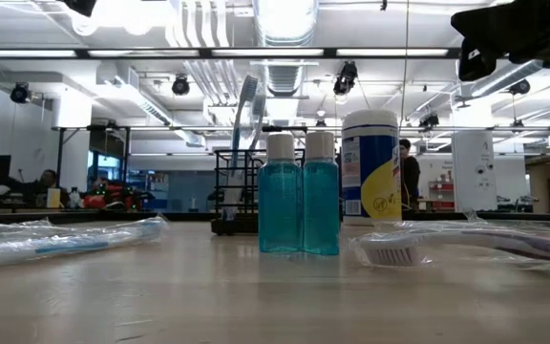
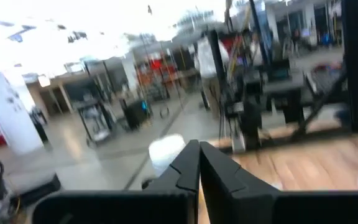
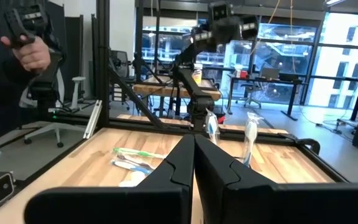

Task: Pick & Place toothbrushing station
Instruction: Put the orange toothbrush into the black wire organizer

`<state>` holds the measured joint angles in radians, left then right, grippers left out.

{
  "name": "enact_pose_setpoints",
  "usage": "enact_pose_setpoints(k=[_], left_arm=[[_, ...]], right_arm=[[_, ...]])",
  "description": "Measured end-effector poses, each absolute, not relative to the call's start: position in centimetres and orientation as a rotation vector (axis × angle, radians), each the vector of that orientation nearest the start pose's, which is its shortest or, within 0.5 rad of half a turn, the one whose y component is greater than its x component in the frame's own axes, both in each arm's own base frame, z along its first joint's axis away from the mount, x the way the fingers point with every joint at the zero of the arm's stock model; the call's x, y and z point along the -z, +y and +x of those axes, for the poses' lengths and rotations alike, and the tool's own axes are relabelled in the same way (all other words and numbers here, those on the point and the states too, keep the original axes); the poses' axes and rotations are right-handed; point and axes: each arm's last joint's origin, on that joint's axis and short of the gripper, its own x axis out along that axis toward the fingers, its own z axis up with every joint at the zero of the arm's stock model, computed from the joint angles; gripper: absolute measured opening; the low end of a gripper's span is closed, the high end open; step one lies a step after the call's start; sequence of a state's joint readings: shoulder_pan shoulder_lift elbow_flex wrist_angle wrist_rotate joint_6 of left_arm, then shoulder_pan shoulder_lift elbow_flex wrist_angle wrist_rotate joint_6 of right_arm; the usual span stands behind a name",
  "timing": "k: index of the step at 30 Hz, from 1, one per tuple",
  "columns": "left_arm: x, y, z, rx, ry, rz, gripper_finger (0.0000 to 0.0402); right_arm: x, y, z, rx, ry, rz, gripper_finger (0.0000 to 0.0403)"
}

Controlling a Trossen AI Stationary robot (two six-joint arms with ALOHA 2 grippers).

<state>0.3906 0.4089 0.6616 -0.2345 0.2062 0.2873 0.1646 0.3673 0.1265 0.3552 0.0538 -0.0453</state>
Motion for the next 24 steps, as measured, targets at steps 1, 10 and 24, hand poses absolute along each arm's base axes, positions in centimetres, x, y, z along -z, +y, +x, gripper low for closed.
enact_pose_setpoints(k=[1,10,24], left_arm=[[-32.6,3.1,9.2,-0.183,0.023,0.297,0.0010],[-27.9,2.9,9.2,-0.117,-0.005,0.267,0.0003],[-19.4,3.2,10.0,-0.121,-0.047,0.273,0.0001]], right_arm=[[-20.9,1.8,12.0,-0.104,-0.117,-0.028,0.0008],[-20.9,1.7,12.1,-0.060,-0.114,0.002,0.0008],[-20.9,1.6,12.1,-0.027,-0.107,0.067,0.0008]])
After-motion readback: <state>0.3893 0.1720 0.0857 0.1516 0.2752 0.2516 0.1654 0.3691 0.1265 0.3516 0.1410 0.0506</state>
